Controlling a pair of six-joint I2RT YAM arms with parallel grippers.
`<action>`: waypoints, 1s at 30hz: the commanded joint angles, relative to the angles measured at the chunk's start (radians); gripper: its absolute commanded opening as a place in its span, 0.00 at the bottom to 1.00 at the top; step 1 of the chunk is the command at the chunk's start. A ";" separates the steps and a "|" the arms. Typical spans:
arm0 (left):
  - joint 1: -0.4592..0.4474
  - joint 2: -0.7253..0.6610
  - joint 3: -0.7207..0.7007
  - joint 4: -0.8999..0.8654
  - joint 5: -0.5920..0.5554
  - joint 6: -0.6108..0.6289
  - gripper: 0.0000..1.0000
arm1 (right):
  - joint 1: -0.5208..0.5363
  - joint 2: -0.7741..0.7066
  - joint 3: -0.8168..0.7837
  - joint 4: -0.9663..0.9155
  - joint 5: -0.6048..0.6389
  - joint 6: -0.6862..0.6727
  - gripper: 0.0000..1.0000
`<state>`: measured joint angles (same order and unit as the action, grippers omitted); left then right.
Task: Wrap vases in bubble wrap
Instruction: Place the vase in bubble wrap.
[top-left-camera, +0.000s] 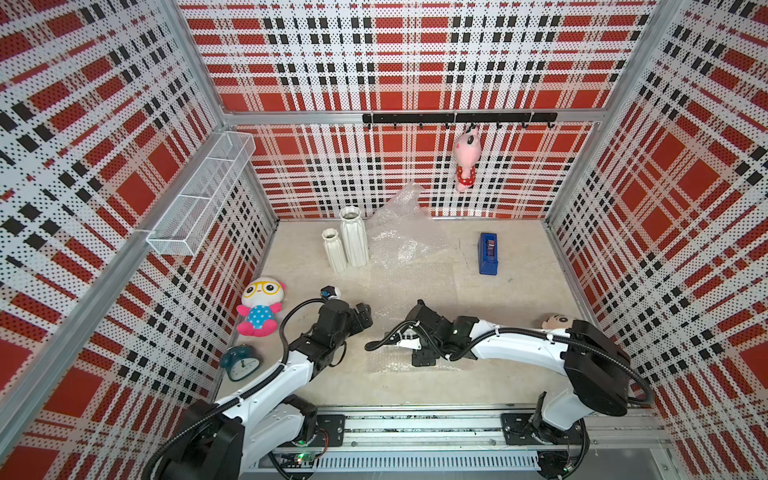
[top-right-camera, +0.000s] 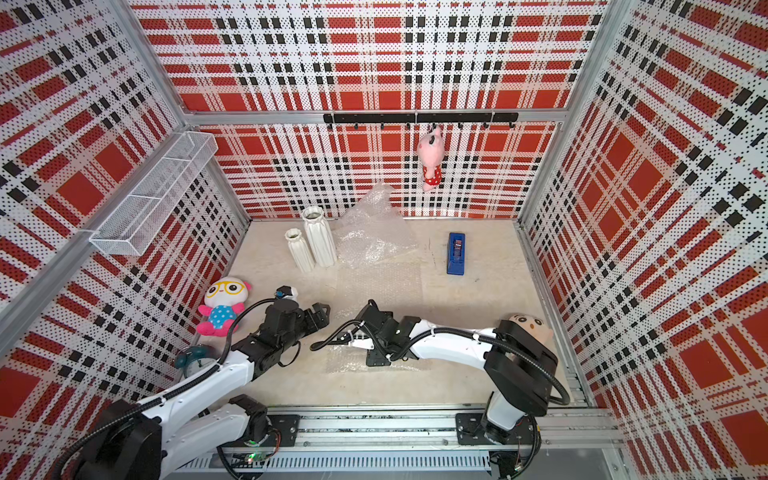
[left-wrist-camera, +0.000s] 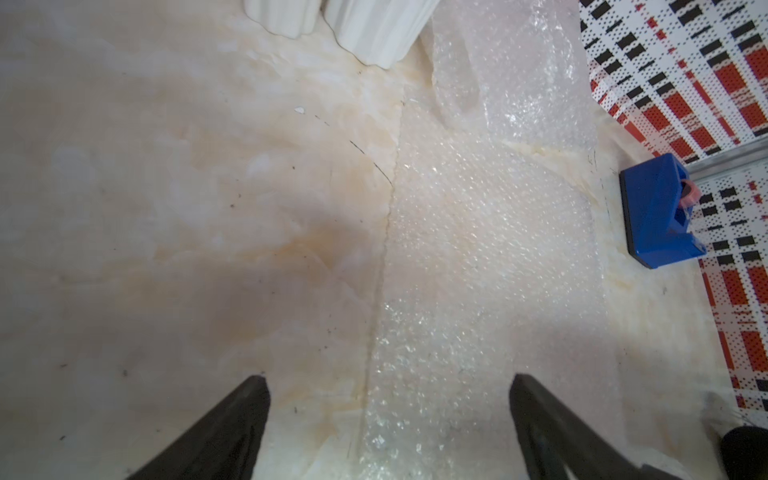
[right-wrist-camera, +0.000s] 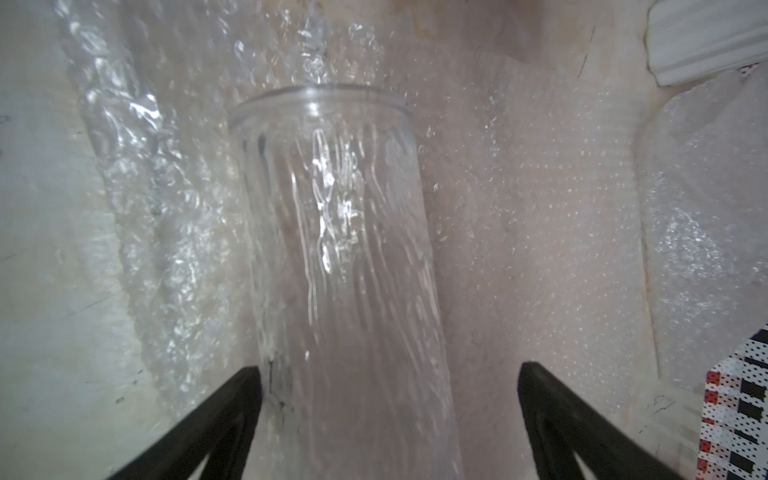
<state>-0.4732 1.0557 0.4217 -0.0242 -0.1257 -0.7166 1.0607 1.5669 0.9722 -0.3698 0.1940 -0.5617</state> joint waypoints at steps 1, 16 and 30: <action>-0.066 0.029 0.065 -0.012 -0.061 0.035 0.93 | 0.025 -0.107 -0.026 0.014 0.006 0.025 0.99; -0.216 0.142 0.132 -0.005 -0.103 0.069 0.84 | 0.305 -0.349 -0.276 0.057 0.163 0.393 0.67; -0.137 0.230 0.154 0.063 -0.007 0.082 0.77 | 0.308 -0.130 -0.294 0.140 0.221 0.391 0.52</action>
<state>-0.6258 1.2690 0.5526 -0.0006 -0.1646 -0.6514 1.3678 1.4101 0.6731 -0.2619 0.3855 -0.1635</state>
